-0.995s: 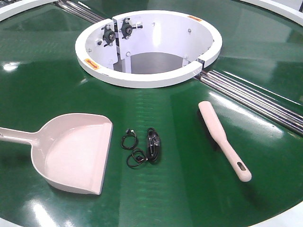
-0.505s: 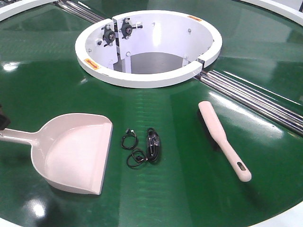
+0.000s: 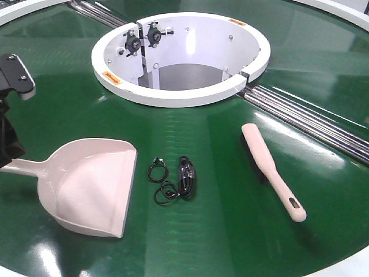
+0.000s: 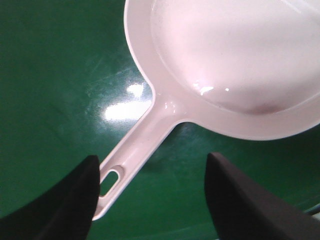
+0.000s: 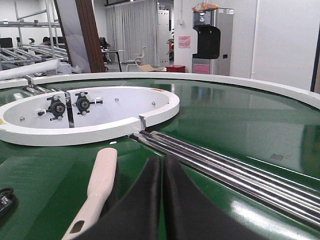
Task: Clean and inspect green conveyor with broom and dustpan
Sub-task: 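Move the left gripper down toward the pink dustpan handle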
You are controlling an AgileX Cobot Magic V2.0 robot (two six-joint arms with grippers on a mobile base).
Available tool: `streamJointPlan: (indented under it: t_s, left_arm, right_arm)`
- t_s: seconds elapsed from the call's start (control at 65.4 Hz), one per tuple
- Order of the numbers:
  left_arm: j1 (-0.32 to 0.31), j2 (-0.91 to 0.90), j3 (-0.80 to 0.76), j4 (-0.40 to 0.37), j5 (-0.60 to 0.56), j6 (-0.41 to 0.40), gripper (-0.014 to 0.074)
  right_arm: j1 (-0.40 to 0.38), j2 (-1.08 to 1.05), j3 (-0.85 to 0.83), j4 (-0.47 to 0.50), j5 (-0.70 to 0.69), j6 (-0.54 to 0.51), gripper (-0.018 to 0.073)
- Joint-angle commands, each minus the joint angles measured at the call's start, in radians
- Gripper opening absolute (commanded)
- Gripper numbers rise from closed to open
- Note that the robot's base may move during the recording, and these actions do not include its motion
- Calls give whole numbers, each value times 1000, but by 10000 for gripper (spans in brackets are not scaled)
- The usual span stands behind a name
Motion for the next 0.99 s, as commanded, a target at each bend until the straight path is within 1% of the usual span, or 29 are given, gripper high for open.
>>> streamJointPlan:
  t_s: [0.0,0.061,0.168,0.23,0.306,0.428,0.597,0.826,0.979]
  left_arm:
    - [-1,-20,-29,2,-33,64,479]
    - [-1,-11,-29,1,-36,130,504]
    - [-17,1,-29,11,-37,195,526]
    - [-33,11,-29,38,-48,232,526]
    - [-59,28,-29,90,-59,256,526]
    - [-97,51,-29,167,-58,277,526]
    - [-102,68,-29,211,-54,277,526]
    - [-102,120,-27,205,-53,279,526]
    - [-102,140,-26,208,-78,281,526]
  right_arm:
    - [-5,-12,4,-11,-78,-1,-9]
    - [-5,-12,4,-11,-78,-1,-9]
    - [-5,-12,4,-11,-78,-1,-9]
    - [-5,-12,4,-11,-78,-1,-9]
    - [-5,-12,4,-11,-78,-1,-9]
    - [-5,-12,4,-11,-78,-1,-9]
    - [-5,-12,4,-11,-78,-1,-9]
    - [-7,-12,4,-11,-78,-1,-9]
    - [-7,-12,4,-11,-78,-1,-9]
